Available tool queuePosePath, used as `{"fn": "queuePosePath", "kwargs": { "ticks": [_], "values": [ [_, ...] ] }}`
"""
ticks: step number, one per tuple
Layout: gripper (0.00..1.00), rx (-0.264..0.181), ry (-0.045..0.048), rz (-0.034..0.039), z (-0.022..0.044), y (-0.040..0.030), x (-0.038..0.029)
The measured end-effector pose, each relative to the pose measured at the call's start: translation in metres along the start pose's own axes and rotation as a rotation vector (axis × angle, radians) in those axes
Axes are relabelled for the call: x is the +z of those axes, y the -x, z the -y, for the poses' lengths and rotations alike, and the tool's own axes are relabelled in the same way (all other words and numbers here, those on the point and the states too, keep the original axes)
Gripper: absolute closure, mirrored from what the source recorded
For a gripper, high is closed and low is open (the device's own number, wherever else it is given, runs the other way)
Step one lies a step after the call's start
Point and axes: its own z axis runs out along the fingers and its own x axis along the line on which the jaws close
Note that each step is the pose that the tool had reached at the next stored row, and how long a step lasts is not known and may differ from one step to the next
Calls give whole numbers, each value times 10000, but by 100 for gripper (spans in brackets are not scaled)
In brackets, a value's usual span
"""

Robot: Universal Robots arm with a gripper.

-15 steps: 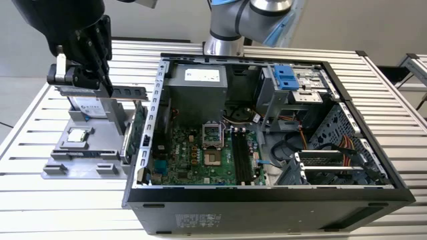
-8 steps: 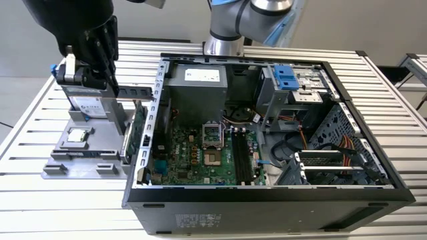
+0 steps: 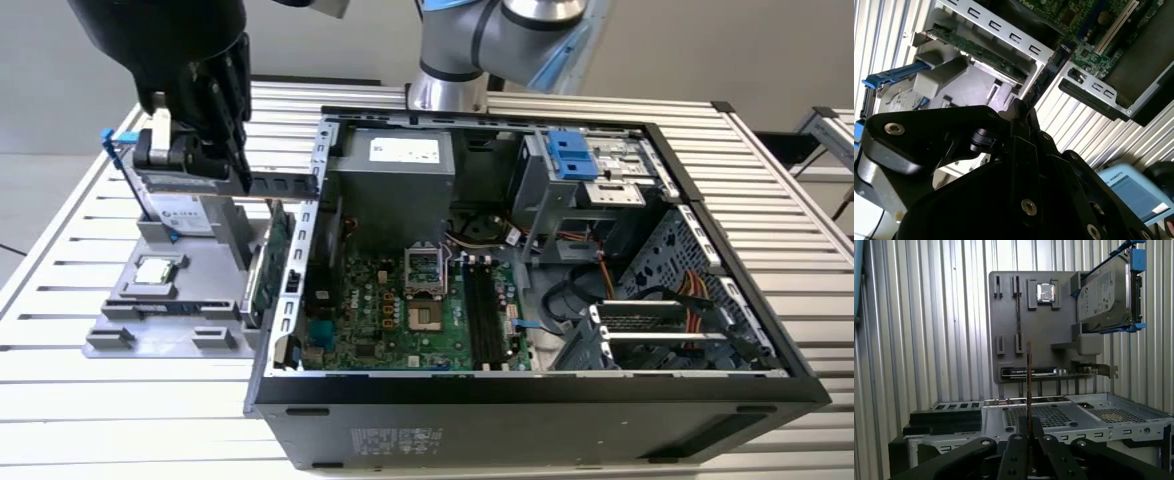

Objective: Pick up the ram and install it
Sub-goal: 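Pick up the ram and move it above insertion slot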

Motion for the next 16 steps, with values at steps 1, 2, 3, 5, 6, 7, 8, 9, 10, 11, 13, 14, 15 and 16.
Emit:
{"fn": "queuePosePath", "kwargs": {
  "ticks": [1, 2, 3, 5, 6, 7, 8, 9, 10, 11, 13, 14, 15, 16],
  "values": [
    [100, 0, 0, 0, 12, 1, 0],
    [100, 0, 0, 0, 24, 1, 0],
    [100, 0, 0, 1, 36, 2, 0],
    [100, 0, 0, 0, 60, 4, 0],
    [100, 0, 0, 0, 72, 5, -1],
    [100, 0, 0, 0, 85, 5, -1],
    [100, 0, 0, 1, 98, 6, 0],
    [100, 0, 0, 0, 113, 7, -1],
    [100, 0, 0, 0, 129, 8, -1],
    [100, 0, 0, 0, 143, 9, -1],
    [100, 0, 1, 0, 175, 11, -2],
    [100, 0, 0, 0, 192, 11, -2],
    [100, 0, 0, 1, 208, 13, -1],
    [100, 0, 0, 0, 226, 14, -2]
  ]
}}
